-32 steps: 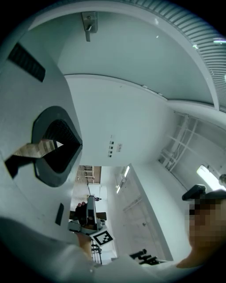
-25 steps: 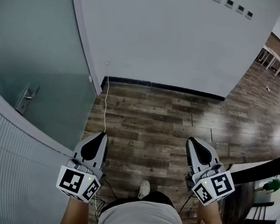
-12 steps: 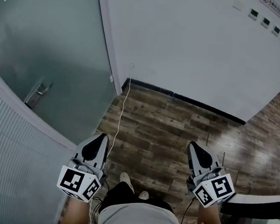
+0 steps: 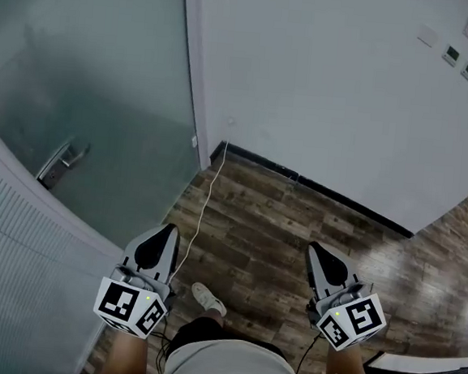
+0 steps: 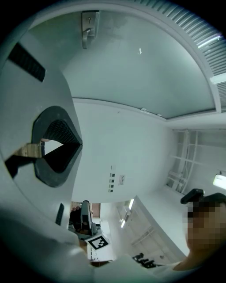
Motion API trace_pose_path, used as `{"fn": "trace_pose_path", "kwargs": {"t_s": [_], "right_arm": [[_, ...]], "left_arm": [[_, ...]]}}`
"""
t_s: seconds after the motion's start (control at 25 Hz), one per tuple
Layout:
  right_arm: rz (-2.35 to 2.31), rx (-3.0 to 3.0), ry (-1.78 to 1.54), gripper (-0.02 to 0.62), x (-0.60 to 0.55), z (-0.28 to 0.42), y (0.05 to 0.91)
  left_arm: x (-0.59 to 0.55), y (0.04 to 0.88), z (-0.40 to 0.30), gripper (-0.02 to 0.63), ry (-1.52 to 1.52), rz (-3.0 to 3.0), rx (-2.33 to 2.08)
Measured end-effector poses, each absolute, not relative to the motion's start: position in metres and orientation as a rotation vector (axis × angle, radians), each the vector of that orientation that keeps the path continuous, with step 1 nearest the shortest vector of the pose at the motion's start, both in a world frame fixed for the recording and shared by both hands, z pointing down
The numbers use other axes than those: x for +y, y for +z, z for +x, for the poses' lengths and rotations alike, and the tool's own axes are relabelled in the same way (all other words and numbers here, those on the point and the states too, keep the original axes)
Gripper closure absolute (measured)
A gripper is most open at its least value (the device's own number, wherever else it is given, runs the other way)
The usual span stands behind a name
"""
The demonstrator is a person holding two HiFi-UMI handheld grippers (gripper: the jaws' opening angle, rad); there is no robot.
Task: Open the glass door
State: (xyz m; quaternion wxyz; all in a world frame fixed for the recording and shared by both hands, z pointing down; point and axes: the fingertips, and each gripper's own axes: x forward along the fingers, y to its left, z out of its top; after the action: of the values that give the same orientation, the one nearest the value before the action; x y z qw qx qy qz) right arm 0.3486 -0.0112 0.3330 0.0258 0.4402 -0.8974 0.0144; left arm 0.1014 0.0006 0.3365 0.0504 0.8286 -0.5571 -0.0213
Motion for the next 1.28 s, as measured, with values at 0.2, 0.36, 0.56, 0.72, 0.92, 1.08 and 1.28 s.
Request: {"fn": "trace_pose_path", "kwargs": {"t_s": [0.2, 0.36, 0.56, 0.72, 0.92, 1.08, 1.28], "right_arm": [[1.266, -2.815, 0.048, 0.594, -0.066, 0.307, 0.331], [1.153, -2.860, 0.060, 0.594, -0.119, 0.259, 0.333], [0.988, -2.926, 0.033, 0.594, -0.176, 0.181, 0.330], [0.852, -2.982, 0.010, 0.594, -0.207, 0.121, 0.323], [0.617, -3.033, 0.008, 0.594, -0.227, 0.052, 0.316], [0.417, -3.064, -0.001, 0.594, -0.234, -0.010, 0.316], [0.148, -3.080, -0.011, 0.594, -0.241, -0.080, 0.322]], "left_arm": [[-0.043, 0.336, 0.069, 0.606, -0.044, 2.499, -1.733], [-0.085, 0.335, 0.024, 0.606, -0.062, 2.430, -1.821], [-0.123, 0.332, -0.043, 0.606, -0.067, 2.359, -1.937], [-0.133, 0.322, -0.101, 0.606, -0.079, 2.280, -2.073], [-0.115, 0.312, -0.157, 0.606, -0.079, 2.118, -2.251], [-0.090, 0.311, -0.201, 0.606, -0.074, 1.963, -2.392], [-0.064, 0.319, -0.242, 0.606, -0.080, 1.735, -2.556]]}}
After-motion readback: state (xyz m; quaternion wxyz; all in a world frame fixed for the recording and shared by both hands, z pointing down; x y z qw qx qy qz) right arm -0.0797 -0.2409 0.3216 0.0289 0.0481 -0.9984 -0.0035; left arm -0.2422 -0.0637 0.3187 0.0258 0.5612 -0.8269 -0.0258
